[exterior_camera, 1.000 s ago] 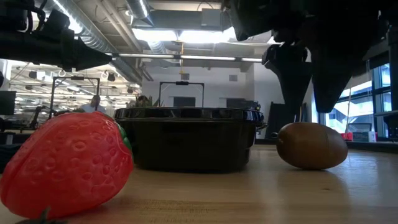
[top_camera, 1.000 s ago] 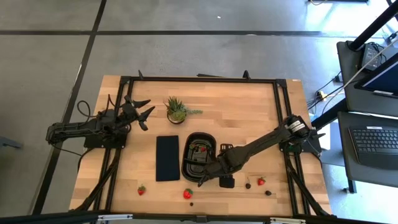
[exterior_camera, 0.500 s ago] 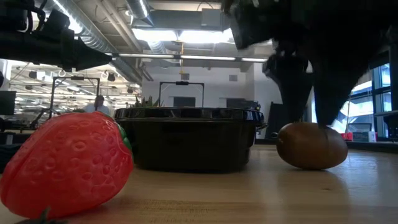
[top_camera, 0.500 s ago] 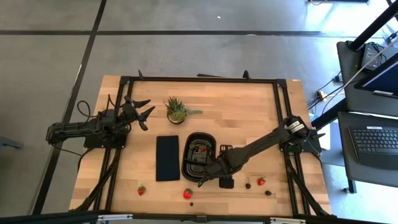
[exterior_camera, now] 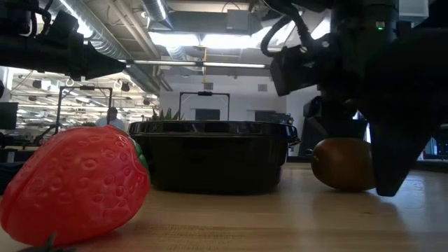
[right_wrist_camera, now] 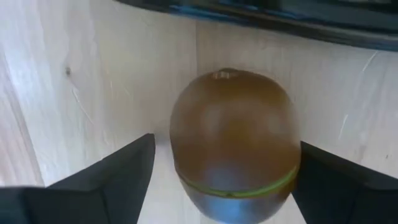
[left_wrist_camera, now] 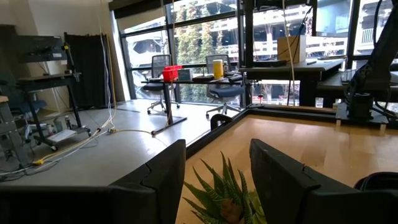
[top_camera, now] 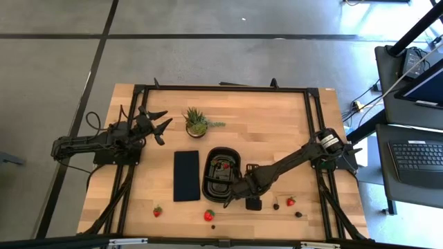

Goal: Pick and placing Produce into tupperware
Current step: Put the brown kiwi into the black bin

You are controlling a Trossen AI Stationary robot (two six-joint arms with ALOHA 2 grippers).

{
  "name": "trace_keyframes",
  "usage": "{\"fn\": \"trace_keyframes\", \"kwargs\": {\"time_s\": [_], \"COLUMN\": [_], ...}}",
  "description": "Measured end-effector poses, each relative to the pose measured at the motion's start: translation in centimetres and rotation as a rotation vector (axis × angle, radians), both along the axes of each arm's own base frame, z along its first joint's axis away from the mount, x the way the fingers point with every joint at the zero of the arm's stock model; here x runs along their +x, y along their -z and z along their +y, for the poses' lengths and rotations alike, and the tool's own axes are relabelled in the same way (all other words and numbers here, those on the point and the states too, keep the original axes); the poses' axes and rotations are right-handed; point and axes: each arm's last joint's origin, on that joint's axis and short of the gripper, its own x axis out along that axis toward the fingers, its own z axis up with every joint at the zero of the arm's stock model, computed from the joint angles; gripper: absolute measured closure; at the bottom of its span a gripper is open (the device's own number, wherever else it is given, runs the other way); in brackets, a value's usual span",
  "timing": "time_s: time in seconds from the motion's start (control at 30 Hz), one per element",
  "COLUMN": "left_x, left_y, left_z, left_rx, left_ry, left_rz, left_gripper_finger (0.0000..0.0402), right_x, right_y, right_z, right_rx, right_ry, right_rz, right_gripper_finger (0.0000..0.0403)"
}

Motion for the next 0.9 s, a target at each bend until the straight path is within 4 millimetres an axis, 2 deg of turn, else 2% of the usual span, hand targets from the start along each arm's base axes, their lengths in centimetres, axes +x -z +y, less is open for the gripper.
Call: {"fn": "trace_keyframes", "kwargs": {"time_s": [0.3,0.9], "left_x": [0.00,0.00], "left_y": [0.01,0.01], "left_z": [0.00,0.00], "left_rx": [0.000,0.001], "left_ry": [0.000,0.000], "left_rz": [0.000,0.001], "left_gripper_finger": [0.0230,0.0230], "right_x": [0.70,0.47], "right_y": [-0.05,-0.03], "right_z": [-0.72,-0.55], "right_rx": [0.006,0.001], "right_ry": [-0.043,-0.049], "right_rz": [-0.036,-0.022], "right_gripper_finger": [0.0073,0.0073]}}
